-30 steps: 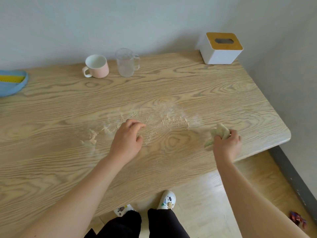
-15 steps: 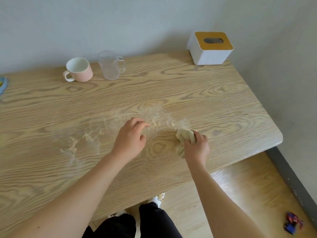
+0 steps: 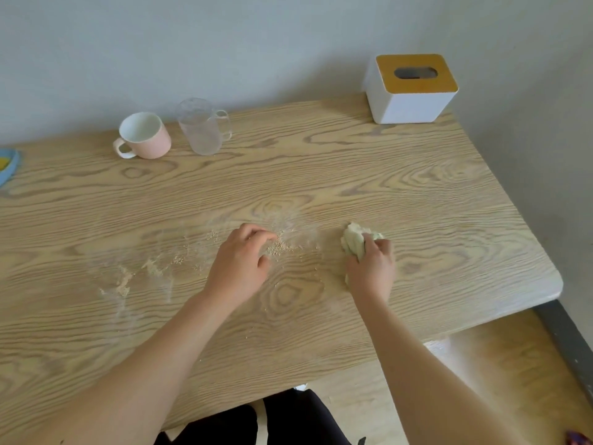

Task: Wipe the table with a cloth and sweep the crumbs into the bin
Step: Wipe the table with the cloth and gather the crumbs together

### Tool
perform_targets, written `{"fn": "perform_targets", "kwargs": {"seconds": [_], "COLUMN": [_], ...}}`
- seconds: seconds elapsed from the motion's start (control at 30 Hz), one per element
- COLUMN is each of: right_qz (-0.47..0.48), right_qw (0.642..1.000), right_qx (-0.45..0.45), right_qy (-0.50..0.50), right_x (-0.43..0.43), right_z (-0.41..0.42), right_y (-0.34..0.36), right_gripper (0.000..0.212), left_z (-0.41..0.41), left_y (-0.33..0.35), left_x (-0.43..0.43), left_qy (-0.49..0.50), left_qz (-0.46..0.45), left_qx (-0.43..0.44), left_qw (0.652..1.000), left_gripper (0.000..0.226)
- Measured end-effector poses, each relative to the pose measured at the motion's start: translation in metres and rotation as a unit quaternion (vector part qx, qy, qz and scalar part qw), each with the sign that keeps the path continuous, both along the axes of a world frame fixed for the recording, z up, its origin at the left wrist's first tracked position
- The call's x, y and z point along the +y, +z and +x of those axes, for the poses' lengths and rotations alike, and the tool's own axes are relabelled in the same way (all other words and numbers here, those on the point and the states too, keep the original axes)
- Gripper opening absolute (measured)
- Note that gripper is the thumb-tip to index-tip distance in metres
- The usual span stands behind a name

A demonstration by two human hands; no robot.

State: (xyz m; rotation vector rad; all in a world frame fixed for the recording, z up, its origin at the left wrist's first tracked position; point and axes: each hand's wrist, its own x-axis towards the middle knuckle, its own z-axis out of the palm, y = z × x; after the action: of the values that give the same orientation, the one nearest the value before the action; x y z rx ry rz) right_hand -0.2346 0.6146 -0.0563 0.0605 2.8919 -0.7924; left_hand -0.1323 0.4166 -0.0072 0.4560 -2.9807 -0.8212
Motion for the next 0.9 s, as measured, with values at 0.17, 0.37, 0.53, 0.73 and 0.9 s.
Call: {"fn": "perform_targets", "kwargs": {"seconds": [0.17, 0.37, 0.53, 0.73, 0.9], "right_qz": [-0.107, -0.064, 0.022, -0.038, -0.143], "right_qw": [0.992, 0.996, 0.999, 0.98, 0.971], "right_qx": [0.007, 0.055, 0.028, -0.008, 0.068], "right_qy": [0.069, -0.005, 0.025, 0.197, 0.181], "right_x": [-0.035, 0.01, 0.006, -0.061, -0.068], "right_z": [0.007, -0.057, -0.062, 0.0, -0.026], "right_y": [0.008, 0.015, -0.002, -0.004, 0.009], "right_gripper": [0.044, 0.045, 0.049, 0.051, 0.04], "left_z": [-0.011, -0.016, -0.02, -0.022, -0.018], "left_y": [0.004, 0.002, -0.003, -0.004, -0.003], "left_x": [0.004, -0.004, -0.004, -0.004, -0.016], "left_qy": [0.006, 0.036, 0.05, 0.061, 0.081], "left_qz": [-0.01, -0.009, -0.008, -0.01, -0.027], "left_qx": [0.012, 0.01, 0.01, 0.012, 0.024], "left_qw": [1.0, 0.999, 0.999, 0.998, 0.996], "left_gripper": [0.037, 0.039, 0.04, 0.038, 0.038]}}
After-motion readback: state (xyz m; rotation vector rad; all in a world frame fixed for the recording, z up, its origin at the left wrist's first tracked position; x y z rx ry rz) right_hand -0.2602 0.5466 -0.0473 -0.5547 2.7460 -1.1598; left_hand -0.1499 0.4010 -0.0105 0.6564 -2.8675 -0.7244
